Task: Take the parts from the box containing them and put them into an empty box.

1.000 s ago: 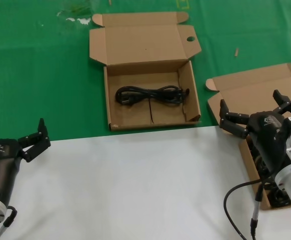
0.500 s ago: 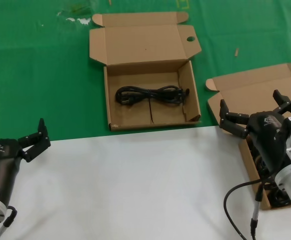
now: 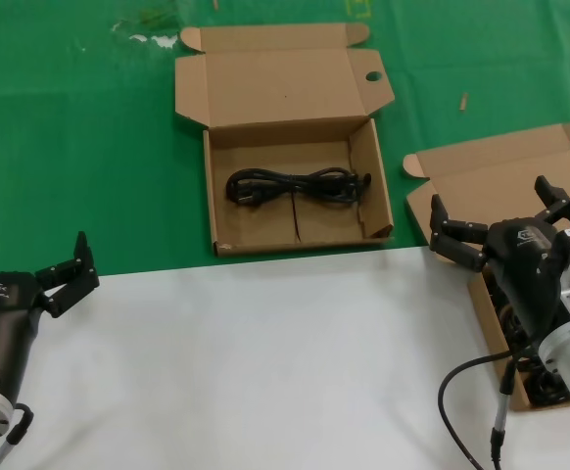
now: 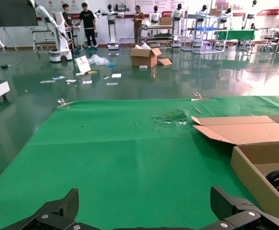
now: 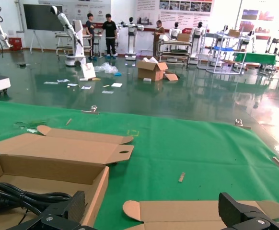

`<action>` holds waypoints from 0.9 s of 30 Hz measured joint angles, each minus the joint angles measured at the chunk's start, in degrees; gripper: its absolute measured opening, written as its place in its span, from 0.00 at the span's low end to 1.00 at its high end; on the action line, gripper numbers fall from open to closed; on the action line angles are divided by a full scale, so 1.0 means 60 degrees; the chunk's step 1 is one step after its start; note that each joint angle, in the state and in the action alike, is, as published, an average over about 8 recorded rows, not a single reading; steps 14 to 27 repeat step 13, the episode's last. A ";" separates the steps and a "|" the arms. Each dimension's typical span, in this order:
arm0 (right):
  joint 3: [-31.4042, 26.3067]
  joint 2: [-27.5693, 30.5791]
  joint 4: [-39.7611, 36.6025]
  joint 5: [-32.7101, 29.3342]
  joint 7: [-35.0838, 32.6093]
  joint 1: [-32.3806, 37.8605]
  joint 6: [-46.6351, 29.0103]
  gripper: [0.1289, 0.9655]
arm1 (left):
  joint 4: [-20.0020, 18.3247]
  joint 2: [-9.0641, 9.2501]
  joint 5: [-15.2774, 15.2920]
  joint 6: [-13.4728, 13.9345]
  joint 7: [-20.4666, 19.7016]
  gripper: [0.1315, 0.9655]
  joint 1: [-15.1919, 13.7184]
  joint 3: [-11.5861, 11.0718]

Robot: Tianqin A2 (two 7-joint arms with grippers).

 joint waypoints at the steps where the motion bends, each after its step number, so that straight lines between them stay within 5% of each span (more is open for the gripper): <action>1: 0.0000 0.0000 0.0000 0.0000 0.0000 0.0000 0.0000 1.00 | 0.0000 0.0000 0.0000 0.0000 0.0000 1.00 0.0000 0.0000; 27: 0.0000 0.0000 0.0000 0.0000 0.0000 0.0000 0.0000 1.00 | 0.0000 0.0000 0.0000 0.0000 0.0000 1.00 0.0000 0.0000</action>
